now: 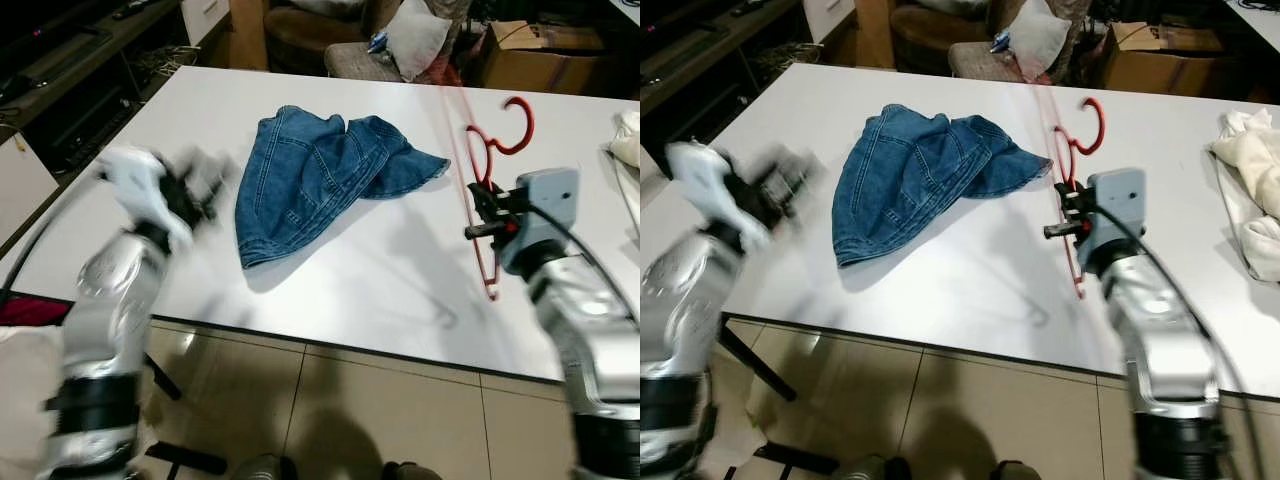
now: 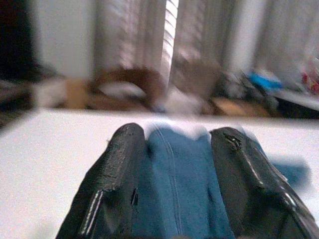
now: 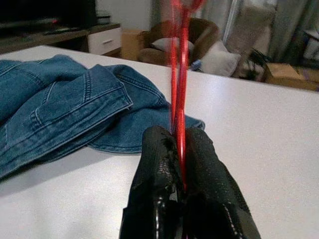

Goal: Hang hanger

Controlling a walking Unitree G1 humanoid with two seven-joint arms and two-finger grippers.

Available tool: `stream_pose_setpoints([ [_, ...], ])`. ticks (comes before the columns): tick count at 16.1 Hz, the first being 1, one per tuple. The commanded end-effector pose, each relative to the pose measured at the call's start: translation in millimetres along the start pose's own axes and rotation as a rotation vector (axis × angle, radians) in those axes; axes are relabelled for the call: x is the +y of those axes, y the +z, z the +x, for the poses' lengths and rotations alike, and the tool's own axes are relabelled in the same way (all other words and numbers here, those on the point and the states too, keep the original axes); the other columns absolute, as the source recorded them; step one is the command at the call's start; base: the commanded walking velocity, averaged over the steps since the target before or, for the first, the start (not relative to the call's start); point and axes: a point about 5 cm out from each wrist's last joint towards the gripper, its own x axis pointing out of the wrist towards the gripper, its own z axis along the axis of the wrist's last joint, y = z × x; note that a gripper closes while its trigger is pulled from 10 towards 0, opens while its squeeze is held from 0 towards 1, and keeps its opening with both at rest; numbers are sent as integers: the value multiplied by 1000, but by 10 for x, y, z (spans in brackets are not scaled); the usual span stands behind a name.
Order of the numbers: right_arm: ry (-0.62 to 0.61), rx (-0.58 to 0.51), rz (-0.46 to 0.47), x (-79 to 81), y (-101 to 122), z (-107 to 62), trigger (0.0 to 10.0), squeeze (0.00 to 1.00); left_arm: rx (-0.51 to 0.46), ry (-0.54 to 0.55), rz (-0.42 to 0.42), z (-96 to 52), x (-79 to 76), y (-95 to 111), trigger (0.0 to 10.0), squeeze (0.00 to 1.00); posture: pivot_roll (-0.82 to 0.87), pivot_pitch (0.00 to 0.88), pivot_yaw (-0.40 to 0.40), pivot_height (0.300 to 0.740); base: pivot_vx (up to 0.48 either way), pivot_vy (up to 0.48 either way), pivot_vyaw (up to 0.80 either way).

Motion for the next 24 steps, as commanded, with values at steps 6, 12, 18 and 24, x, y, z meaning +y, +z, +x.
stream_pose_setpoints([
  [6, -103, 68, 98, 217, -201, -175, 10000, 0, 190, 109, 150, -309, -366, -511, 10000, 561, -126, 65, 47, 740, 0, 0, 0],
  [12, -53, 49, -1, 324, -171, -140, 10000, 0, 218, 103, 201, -337, -470, -569, 10000, 557, -117, 74, 21, 740, 0, -447, 0],
  [18, -179, -12, -81, 251, -138, -149, 10000, 0, 216, 94, 176, -318, -540, -574, 10000, 553, -131, 80, 35, 740, 0, -480, -679],
  [24, -101, -50, -74, 341, -78, -132, 10000, 0, 213, 102, 150, -314, -551, -568, 10000, 557, -131, 87, 37, 740, 0, -480, 0],
])
